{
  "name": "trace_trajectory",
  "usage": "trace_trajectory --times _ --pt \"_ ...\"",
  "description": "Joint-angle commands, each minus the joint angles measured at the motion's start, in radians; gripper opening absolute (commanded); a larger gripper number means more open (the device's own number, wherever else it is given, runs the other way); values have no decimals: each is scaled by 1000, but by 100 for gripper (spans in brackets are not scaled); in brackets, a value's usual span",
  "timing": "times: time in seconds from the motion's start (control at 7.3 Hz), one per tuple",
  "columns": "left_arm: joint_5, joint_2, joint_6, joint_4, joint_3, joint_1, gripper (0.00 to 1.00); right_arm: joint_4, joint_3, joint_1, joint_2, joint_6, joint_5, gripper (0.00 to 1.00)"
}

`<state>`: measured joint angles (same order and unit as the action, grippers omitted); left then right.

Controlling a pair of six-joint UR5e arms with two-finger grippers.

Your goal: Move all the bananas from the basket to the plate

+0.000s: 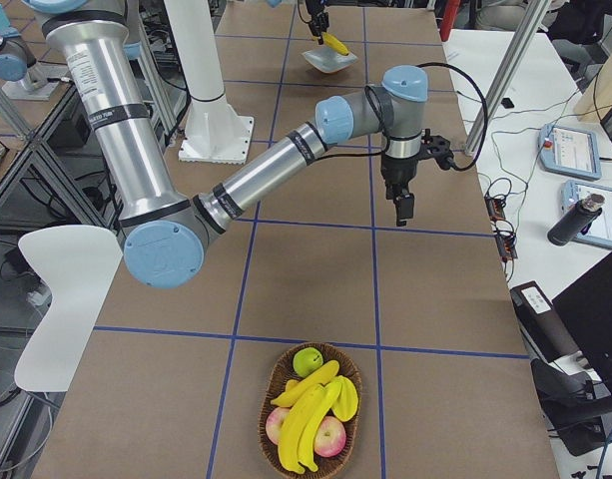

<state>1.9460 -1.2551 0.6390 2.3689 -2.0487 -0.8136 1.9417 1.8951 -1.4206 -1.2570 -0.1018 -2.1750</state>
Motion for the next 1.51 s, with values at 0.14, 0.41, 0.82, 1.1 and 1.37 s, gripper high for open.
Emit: trace_trajectory --times 0.14,0.41,0.82,1.1,1.37 --pt "-78 -45 -64 -17 67 11 15 -1 -25 -50 -13 77 -57 100" --pt "-82 -76 -64 -17 82 11 52 -1 -25 -50 -7 76 -55 100" --pt "-81 -61 -65 -4 96 10 100 -1 -25 -50 -9 73 -55 100" --pt "-50 -78 -65 -7 76 4 100 -1 -27 -50 -8 73 -54 100" --pt "98 -98 -65 -10 33 -74 100 -3 -45 -52 -34 106 -55 100"
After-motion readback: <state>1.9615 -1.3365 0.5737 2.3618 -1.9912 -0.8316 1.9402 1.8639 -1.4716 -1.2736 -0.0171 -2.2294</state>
